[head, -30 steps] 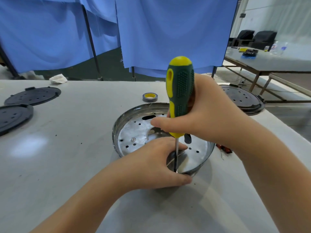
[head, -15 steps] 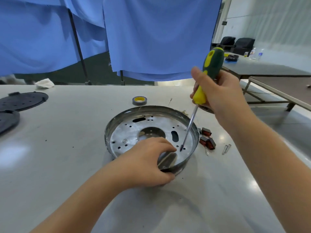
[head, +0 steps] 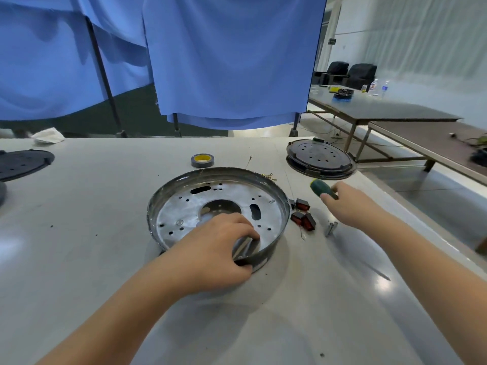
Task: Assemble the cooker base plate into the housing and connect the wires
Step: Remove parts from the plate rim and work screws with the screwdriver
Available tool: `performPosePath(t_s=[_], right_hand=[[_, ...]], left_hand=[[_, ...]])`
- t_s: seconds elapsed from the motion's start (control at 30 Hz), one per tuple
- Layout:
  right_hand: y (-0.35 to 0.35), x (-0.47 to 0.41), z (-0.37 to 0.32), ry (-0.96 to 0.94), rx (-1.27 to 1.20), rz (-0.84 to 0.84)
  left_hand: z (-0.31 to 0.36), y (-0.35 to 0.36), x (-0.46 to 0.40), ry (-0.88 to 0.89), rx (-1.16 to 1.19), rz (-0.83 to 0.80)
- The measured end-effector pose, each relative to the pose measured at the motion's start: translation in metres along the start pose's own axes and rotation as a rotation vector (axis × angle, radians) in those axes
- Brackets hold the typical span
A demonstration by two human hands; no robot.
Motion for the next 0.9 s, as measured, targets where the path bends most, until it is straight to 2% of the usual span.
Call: performPosePath(t_s=[0.17,0.4,0.47,0.57,0.67,0.77,0.83,0.9], right_hand=[[0.012,0.002,0.025,0.048,0.064,0.136],[0.019,0.002,0.025,0.034,0.073,0.132],[0.015,0.006,0.02,-0.014,0.056,0.186],[0.007,0.014,0.006,-0.229,-0.011,0.285],[0.009,0.018,-0.007,-0.384,-0.014,0.178],[0.019,0.015,-0.012,-0.402,0.076,0.022],[0.023,0.012,-0.013,-0.393,0.152,-0.03],[0.025,0.011,-0.015,-0.398,0.214,-0.034]], left_hand=[[0.0,0.002,-0.001,-0.012,0.005,0.001],[0.006,0.009,-0.007,-0.064,0.029,0.038],[0.01,0.011,-0.009,-0.074,0.027,0.058],[0.015,0.015,-0.013,-0.087,0.01,0.058],[0.017,0.014,-0.015,-0.092,0.023,0.025],[0.014,0.005,-0.014,-0.146,0.175,-0.017],[0.008,-0.007,-0.014,-0.183,0.322,0.043],[-0.005,-0.026,-0.015,-0.185,0.347,0.169]])
Point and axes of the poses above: each hand's wrist, its own x-axis away from the middle knuckle, its own y-axis out of the palm, z = x × y, the point moved 4 cm from there along -x, towards the middle knuckle, and after that the axes turned 6 degrees about y, right-handed, at the moved point
